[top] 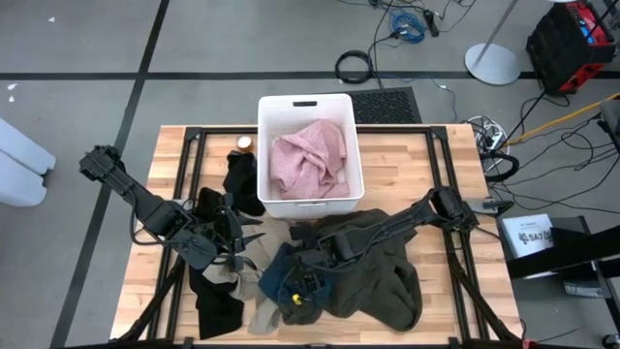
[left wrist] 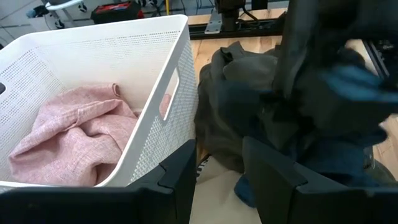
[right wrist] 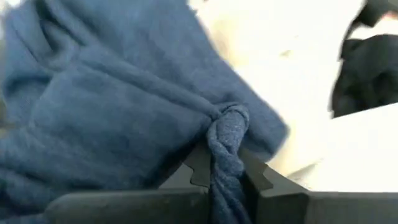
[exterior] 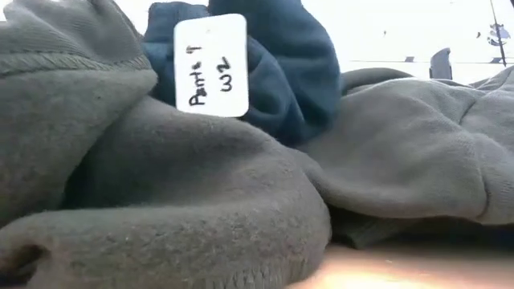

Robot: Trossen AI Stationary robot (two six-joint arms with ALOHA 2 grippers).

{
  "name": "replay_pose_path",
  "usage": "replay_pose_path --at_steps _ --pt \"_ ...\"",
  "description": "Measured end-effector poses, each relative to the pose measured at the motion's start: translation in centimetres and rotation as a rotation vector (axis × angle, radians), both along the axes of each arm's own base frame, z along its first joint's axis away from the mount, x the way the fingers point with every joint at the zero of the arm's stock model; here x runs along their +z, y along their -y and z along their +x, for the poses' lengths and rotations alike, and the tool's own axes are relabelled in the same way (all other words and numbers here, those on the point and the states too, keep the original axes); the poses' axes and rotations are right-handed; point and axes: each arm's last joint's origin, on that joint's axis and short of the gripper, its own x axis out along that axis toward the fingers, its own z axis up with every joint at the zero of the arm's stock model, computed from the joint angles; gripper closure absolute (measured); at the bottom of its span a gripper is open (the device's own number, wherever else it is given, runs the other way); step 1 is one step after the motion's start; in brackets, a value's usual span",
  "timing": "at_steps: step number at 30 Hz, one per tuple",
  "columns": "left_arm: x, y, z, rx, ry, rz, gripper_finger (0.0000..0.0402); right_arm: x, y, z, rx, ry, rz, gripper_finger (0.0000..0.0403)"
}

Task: Fold laundry
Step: Put the folded dark blue short pants into the white laundry bin

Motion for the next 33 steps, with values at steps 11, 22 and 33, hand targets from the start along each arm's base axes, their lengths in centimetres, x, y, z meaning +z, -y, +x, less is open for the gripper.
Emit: replay_pose_path --at_steps 11,22,33 --pt "-0.1 -0.1 -0.1 0.000 -0.013 0.009 0.0262 11.6 -2.7 -2.8 -0.021 0.131 -0.136 0.0391" --pt "-0.1 -0.1 -0.1 0.000 -0.013 0.009 0.0262 20.2 -0.6 -8.4 -0.249 0.417 -0.364 0.0391" --pt "-0.1 0.0 0.0 0.010 -0.008 -0.011 0.0262 29.2 7.3 -9.6 -0.384 0.794 -0.442 0.0391"
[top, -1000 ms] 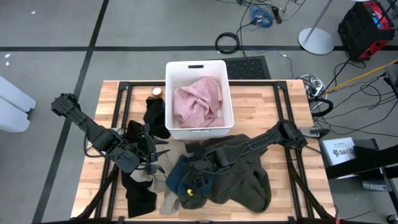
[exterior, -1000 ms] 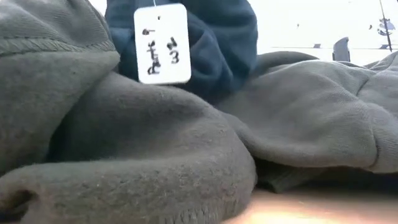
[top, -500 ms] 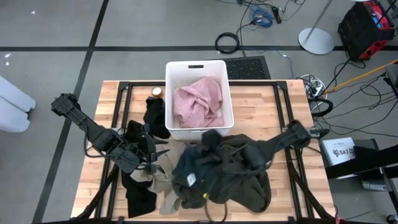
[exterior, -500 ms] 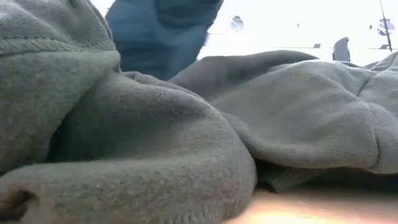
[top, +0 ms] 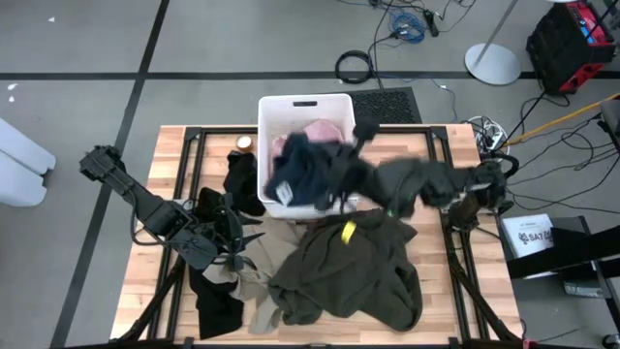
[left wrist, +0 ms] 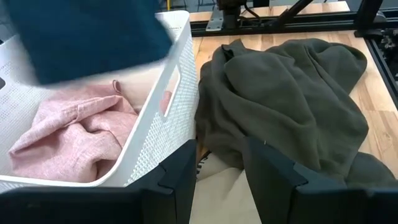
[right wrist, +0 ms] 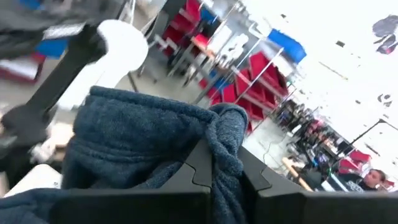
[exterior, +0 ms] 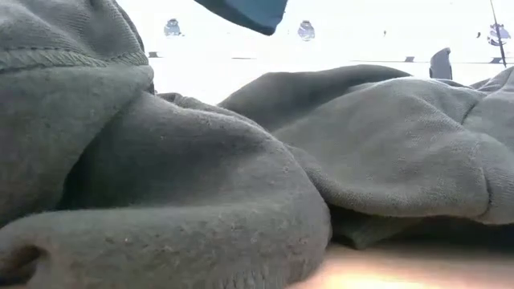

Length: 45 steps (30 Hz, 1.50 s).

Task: Fold laundry
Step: Put the folded dark blue short pants into the white laundry bin

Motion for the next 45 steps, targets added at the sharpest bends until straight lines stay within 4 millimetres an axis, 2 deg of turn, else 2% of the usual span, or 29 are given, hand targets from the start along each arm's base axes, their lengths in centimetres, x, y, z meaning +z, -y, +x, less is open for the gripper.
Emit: replay_pose_path --at_steps 5,11,15,19,23,27,32,39,45 --pt "0.0 0.0 0.0 0.001 0.000 -0.002 0.0262 0.9 5.6 0.5 -0.014 0.088 0.046 0.0391" --pt "0.0 0.0 0.0 -0.001 -0.001 0.003 0.0262 -1.1 12.8 2.6 0.019 0.116 0.222 0.0391" --pt "0.0 0.0 0.0 -0.003 -0.002 0.007 0.0262 -3.9 16.4 4.9 0.054 0.070 0.339 0.0391" --pt "0.0 0.0 0.0 -0.014 -0.008 0.027 0.0262 -7.7 18.8 7.3 0.053 -0.035 0.443 0.0391" --pt "0.0 0.0 0.0 -0.014 -0.011 0.029 0.0262 -11.5 20.5 8.0 0.047 -0.215 0.607 0.0391" --pt "0.0 0.0 0.0 -0.014 -0.011 0.029 0.0262 -14.2 20.8 7.7 0.149 -0.394 0.831 0.0391" --pt "0.0 0.0 0.0 -0.012 -0.009 0.023 0.0262 -16.0 18.7 7.2 0.298 -0.611 1.012 0.0391" --pt "0.0 0.0 0.0 0.000 -0.001 -0.001 0.0262 -16.9 16.0 6.1 0.257 -0.812 1.090 0.0391" --pt "-0.1 0.0 0.1 0.001 -0.002 -0.002 0.0262 -17.7 15.3 6.7 0.228 -0.819 1.057 0.0386"
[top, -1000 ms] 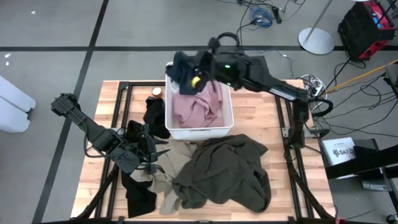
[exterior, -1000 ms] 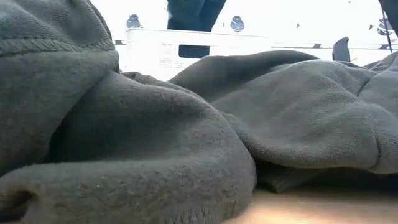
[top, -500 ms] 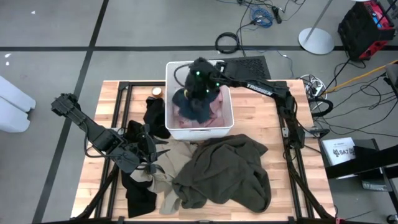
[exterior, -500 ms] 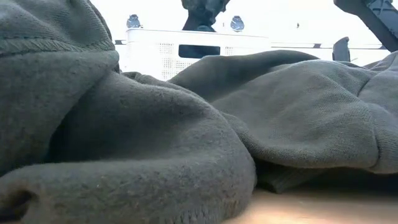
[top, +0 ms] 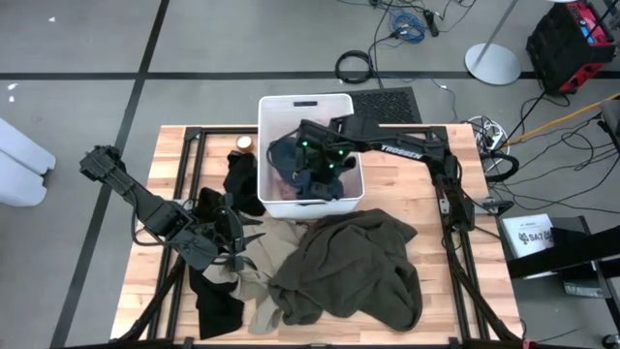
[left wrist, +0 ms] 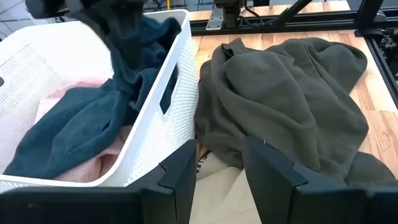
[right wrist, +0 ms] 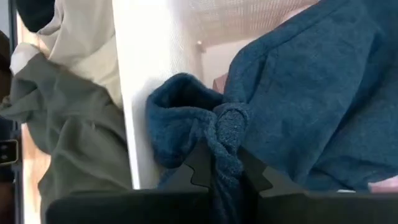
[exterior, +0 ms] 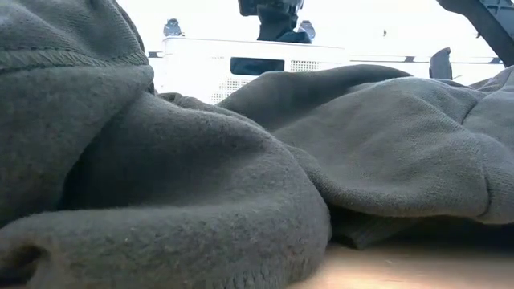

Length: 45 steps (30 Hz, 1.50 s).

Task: Fold laundry
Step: Put the folded dark blue short pants into the white laundry bin

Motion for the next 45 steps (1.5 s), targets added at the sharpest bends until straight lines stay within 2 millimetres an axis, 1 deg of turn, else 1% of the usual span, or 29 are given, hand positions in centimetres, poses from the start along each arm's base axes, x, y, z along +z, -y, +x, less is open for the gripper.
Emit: replay_pose_path --at_steps 3,6,10,16,18,20,23,31,36,38,41,45 --pt "0.0 0.0 0.0 0.001 0.000 -0.001 0.0262 -1.0 0.5 1.1 0.010 0.067 -0.023 0.0384" --pt "0.0 0.0 0.0 0.000 0.000 -0.001 0.0262 -2.5 1.6 2.4 -0.015 0.103 -0.061 0.0385" --pt "0.0 0.0 0.0 -0.004 -0.002 -0.004 0.0262 -5.0 3.5 3.3 -0.075 0.064 -0.069 0.0385" --pt "0.0 0.0 0.0 -0.007 -0.005 -0.004 0.0262 -8.2 5.7 2.9 -0.206 -0.122 -0.005 0.0372" --pt "0.0 0.0 0.0 -0.007 -0.005 -0.004 0.0262 -8.8 6.2 2.8 -0.237 -0.160 0.011 0.0366" --pt "0.0 0.0 0.0 -0.007 -0.005 -0.004 0.0262 -9.0 6.3 2.6 -0.235 -0.173 0.009 0.0358" --pt "0.0 0.0 0.0 -0.007 -0.005 -0.005 0.0262 -8.3 6.2 2.5 -0.193 -0.152 -0.016 0.0340" --pt "0.0 0.0 0.0 -0.009 -0.005 -0.006 0.0262 -3.5 5.7 1.2 -0.181 -0.019 -0.027 0.0272" --pt "0.0 0.0 0.0 -0.009 -0.005 -0.006 0.0262 -1.3 5.2 0.2 -0.195 0.040 -0.024 0.0230" --pt "0.0 0.0 0.0 -0.009 -0.005 -0.006 0.0262 -0.8 5.2 -0.1 -0.206 0.051 -0.018 0.0216" --pt "0.0 0.0 0.0 -0.009 -0.005 -0.006 0.0262 -0.2 5.0 -0.6 -0.220 0.049 -0.011 0.0203" --pt "0.0 0.0 0.0 -0.012 -0.007 -0.008 0.0262 1.8 4.5 -2.5 -0.229 0.046 -0.007 0.0198"
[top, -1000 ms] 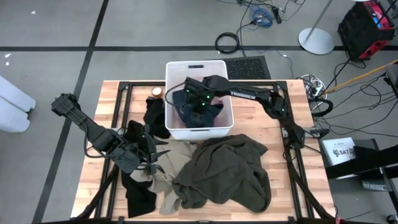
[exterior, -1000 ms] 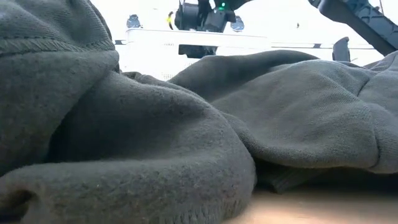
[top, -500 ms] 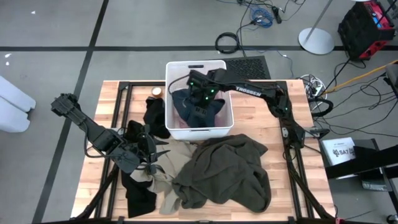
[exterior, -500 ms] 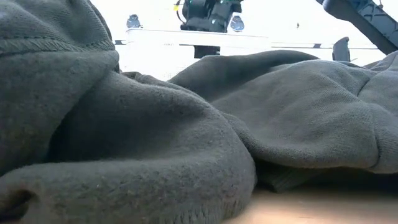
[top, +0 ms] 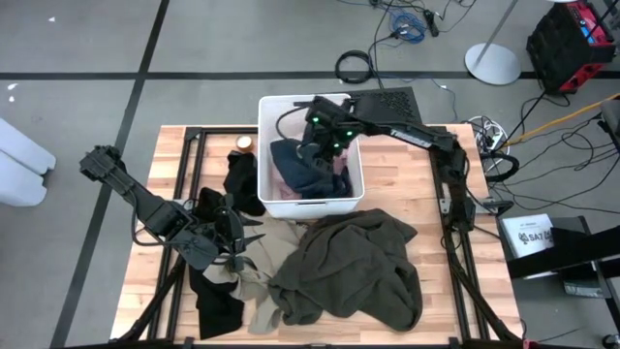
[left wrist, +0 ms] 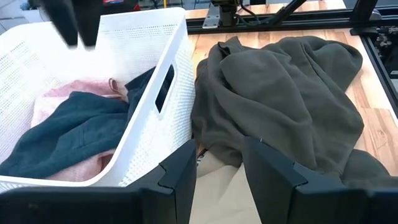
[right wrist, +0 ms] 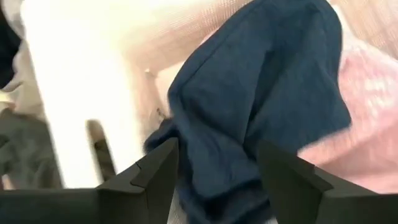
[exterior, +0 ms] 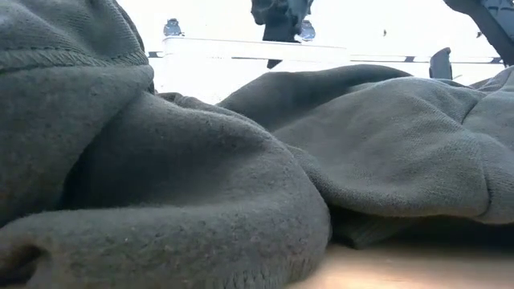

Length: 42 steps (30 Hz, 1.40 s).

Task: Fold laundry
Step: Put the folded dark blue short pants into the white laundry bin, then fold the light brown short pants

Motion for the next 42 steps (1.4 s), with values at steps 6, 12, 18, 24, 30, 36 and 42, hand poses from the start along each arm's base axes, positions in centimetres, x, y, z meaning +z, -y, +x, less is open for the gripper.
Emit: replay_pose_path --at_steps 6,12,18,24,30,36,42 --pt "-0.1 0.2 0.0 -0.049 -0.028 -0.060 0.0262 3.8 -1.6 -3.3 -0.158 0.059 0.223 0.0204" --pt "-0.3 0.8 -0.2 -0.168 -0.090 -0.140 0.0262 7.2 -5.9 -7.3 -0.074 0.058 0.313 0.0206" --pt "-0.7 2.0 -0.5 -0.250 -0.130 -0.146 0.0262 8.9 -11.8 -9.3 -0.045 0.053 0.207 0.0206" --pt "-1.6 3.4 -0.5 -0.340 -0.200 -0.177 0.0262 8.6 -18.2 -9.9 0.060 0.019 0.122 0.0206" --pt "-3.4 4.6 0.4 -0.322 -0.269 -0.161 0.0262 6.0 -26.1 -10.0 0.168 0.040 -0.120 0.0206" --pt "-4.9 4.0 1.1 -0.262 -0.375 -0.092 0.0262 -0.3 -33.5 -9.7 0.240 0.151 -0.226 0.0206" --pt "-5.6 2.0 1.1 -0.171 -0.496 -0.071 0.0262 -7.7 -36.9 -8.9 0.254 0.344 -0.266 0.0206"
